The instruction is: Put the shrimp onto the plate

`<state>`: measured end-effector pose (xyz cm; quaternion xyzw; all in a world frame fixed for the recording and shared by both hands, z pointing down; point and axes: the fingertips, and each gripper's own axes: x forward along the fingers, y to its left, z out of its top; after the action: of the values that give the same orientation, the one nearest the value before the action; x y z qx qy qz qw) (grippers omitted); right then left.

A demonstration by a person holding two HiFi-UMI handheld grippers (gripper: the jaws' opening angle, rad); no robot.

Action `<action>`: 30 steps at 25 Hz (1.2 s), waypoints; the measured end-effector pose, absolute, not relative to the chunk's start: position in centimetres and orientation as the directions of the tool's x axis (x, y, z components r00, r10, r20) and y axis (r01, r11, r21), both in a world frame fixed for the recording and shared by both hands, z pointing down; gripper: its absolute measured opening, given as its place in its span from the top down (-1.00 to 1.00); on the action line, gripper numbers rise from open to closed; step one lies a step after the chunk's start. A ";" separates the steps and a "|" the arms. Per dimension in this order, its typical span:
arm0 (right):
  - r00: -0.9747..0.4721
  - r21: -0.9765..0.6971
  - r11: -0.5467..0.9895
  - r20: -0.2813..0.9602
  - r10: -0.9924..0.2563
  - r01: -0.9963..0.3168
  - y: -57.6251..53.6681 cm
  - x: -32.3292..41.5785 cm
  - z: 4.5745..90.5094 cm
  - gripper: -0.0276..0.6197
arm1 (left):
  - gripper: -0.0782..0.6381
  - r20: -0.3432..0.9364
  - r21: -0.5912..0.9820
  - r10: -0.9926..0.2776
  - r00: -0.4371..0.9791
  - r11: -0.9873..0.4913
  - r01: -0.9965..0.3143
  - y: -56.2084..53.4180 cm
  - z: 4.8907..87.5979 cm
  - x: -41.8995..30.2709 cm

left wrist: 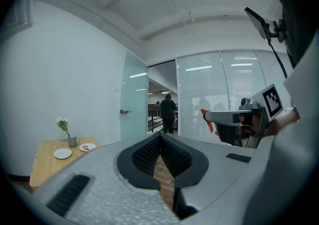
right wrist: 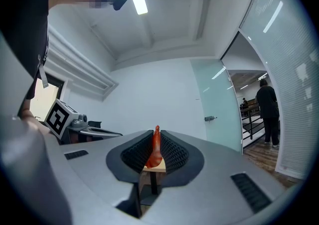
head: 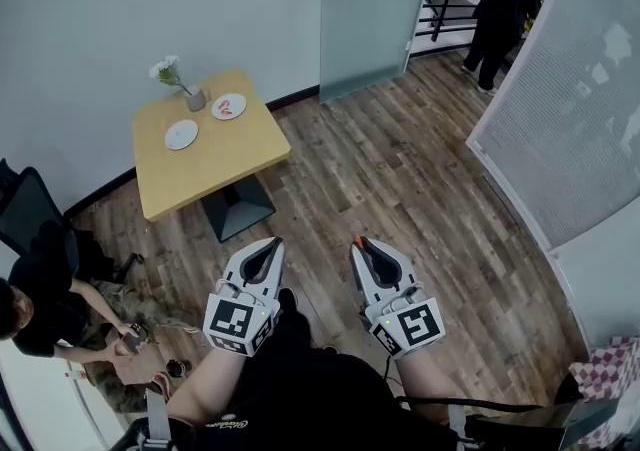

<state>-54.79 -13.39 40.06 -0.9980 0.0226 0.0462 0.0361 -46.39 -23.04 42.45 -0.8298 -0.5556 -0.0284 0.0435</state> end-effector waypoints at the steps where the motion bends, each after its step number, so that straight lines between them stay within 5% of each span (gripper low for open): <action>1: 0.995 -0.067 -0.996 -0.094 -0.043 -0.050 -13.0 -54.2 40.1 0.77 | 0.77 0.093 -0.041 0.919 0.383 -0.381 0.924 -22.6 42.5 -45.8; 30: 0.995 -0.058 -0.998 -0.099 0.017 0.012 -1.8 -22.1 37.5 0.77 | 0.77 0.073 -0.017 0.939 0.336 -0.335 0.942 -11.8 41.0 -13.6</action>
<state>-22.13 -1.83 37.45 -0.9983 -0.0073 0.0500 0.0286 -13.63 -11.76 40.97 -0.8167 -0.5758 -0.0248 0.0280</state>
